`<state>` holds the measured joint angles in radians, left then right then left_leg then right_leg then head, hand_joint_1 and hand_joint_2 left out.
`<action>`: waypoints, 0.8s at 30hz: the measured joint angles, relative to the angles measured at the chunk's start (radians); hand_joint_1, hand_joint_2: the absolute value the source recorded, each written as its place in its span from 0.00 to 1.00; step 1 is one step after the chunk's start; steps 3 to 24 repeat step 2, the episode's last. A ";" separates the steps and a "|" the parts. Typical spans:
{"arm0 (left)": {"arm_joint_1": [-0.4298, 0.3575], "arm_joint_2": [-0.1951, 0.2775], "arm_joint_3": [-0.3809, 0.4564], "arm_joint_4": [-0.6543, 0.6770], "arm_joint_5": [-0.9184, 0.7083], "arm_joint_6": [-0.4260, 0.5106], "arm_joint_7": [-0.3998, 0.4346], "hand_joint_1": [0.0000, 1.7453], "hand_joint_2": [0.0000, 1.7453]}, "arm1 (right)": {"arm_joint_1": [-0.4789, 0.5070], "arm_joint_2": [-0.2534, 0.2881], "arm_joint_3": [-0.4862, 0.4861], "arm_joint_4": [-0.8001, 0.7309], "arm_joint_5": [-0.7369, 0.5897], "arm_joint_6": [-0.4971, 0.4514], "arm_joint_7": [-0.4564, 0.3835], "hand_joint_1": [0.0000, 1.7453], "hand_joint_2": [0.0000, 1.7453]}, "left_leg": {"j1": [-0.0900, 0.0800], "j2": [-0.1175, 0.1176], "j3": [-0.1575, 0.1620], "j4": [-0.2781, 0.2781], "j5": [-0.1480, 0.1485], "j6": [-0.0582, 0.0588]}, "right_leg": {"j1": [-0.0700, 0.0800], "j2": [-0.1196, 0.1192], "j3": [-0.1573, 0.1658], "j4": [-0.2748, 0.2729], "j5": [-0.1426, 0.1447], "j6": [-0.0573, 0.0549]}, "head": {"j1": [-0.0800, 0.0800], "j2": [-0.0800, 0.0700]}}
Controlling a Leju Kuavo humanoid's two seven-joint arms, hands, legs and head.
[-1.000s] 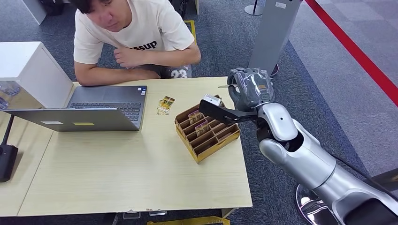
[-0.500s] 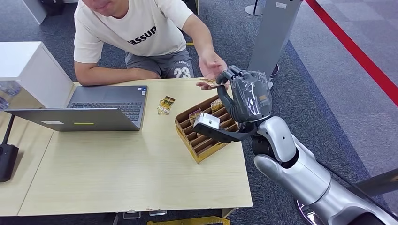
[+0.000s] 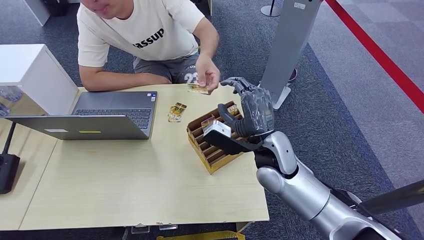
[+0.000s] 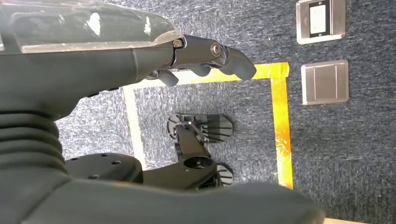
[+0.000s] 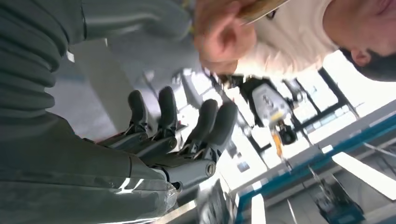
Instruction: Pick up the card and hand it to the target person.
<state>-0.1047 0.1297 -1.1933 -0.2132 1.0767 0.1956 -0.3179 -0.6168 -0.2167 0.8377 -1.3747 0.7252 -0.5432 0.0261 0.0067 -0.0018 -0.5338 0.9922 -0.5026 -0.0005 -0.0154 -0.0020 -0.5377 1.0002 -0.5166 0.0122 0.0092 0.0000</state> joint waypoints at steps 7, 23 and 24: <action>0.000 0.000 0.000 0.000 0.004 0.003 -0.001 0.00 0.00 | 0.007 0.006 -0.005 0.013 -0.137 0.018 -0.051 0.00 1.00 | 0.000 0.000 0.000 0.000 0.000 0.000 | 0.000 0.000 0.000 0.000 0.000 0.000 | 0.001 0.000; 0.000 0.000 0.000 0.000 0.004 0.003 -0.001 0.00 0.00 | 0.007 0.006 -0.005 0.013 -0.137 0.018 -0.051 0.00 1.00 | 0.000 0.000 0.000 0.000 0.000 0.000 | 0.000 0.000 0.000 0.000 0.000 0.000 | 0.001 0.000; 0.000 0.000 0.000 0.000 0.004 0.003 -0.001 0.00 0.00 | 0.007 0.006 -0.005 0.013 -0.137 0.018 -0.051 0.00 1.00 | 0.000 0.000 0.000 0.000 0.000 0.000 | 0.000 0.000 0.000 0.000 0.000 0.000 | 0.001 0.000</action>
